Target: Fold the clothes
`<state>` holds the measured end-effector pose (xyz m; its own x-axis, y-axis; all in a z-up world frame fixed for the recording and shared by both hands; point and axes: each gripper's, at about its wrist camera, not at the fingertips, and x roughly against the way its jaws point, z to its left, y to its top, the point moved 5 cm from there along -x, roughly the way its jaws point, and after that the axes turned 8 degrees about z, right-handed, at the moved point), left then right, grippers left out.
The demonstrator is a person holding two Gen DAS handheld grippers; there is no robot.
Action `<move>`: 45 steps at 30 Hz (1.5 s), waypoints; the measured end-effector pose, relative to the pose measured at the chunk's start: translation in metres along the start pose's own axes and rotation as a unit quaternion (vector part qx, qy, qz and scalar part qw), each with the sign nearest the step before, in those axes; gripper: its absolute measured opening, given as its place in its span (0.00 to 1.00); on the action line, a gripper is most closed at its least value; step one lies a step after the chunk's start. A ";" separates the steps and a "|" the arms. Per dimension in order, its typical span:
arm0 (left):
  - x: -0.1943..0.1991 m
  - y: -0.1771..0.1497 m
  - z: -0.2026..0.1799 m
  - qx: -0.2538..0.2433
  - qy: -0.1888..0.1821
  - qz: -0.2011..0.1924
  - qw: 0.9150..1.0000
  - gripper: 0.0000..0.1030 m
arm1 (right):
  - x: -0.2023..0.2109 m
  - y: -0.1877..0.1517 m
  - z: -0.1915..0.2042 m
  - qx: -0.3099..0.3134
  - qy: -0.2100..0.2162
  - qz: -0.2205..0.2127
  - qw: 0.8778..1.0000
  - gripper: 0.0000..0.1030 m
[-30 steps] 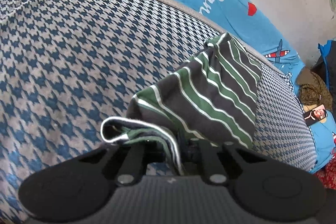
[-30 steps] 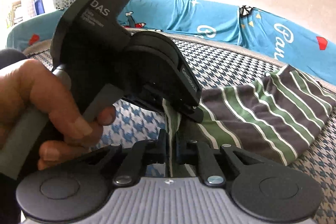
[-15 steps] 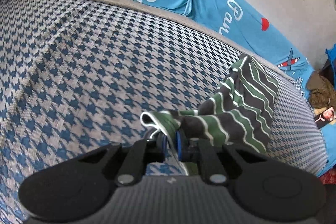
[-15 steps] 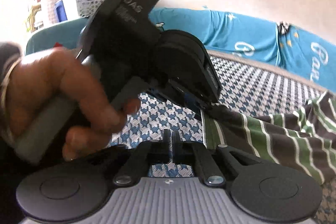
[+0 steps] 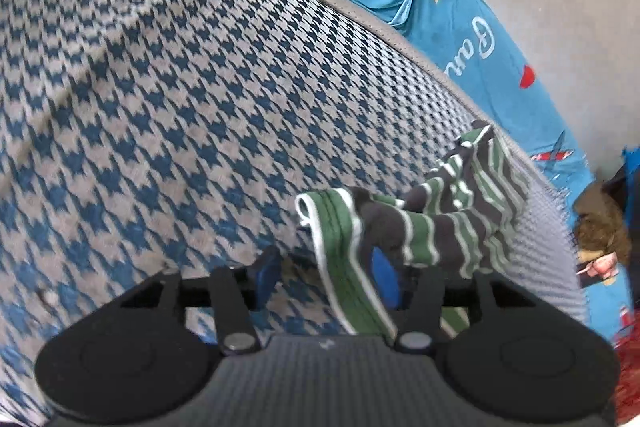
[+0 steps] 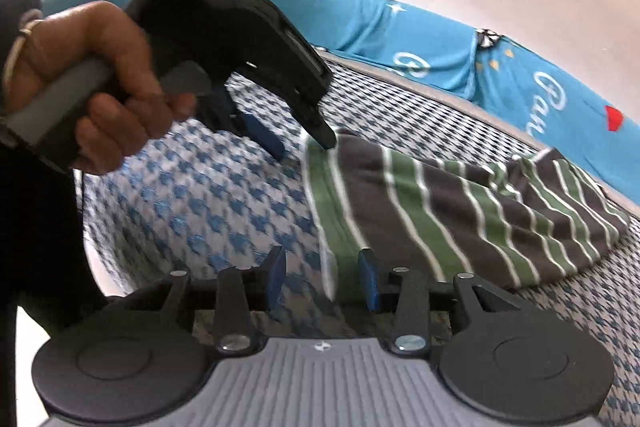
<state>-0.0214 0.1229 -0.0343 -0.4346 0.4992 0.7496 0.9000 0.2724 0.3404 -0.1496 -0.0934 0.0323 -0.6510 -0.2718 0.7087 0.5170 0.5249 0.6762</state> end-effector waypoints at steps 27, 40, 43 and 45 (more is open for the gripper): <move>-0.030 0.004 -0.028 0.002 -0.026 -0.002 1.000 0.68 | -0.046 0.002 -0.001 0.048 -0.047 -0.013 0.998 0.20; -0.046 -0.003 -0.050 -0.034 -0.041 0.012 0.999 0.40 | -0.015 0.005 -0.036 -0.057 0.054 0.020 0.997 0.07; -0.047 -0.005 -0.051 -0.038 -0.037 0.014 0.998 0.21 | -0.014 0.001 -0.030 -0.057 0.060 0.024 0.996 0.07; -0.043 -0.007 -0.051 -0.046 -0.029 0.003 0.999 0.16 | -0.016 -0.001 -0.027 -0.054 0.062 0.026 0.996 0.07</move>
<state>-0.0072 0.0573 -0.0395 -0.4283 0.5475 0.7189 0.9007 0.1943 0.3886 -0.1245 -0.1109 0.0254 -0.5512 -0.3469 0.7588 0.6099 0.4531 0.6502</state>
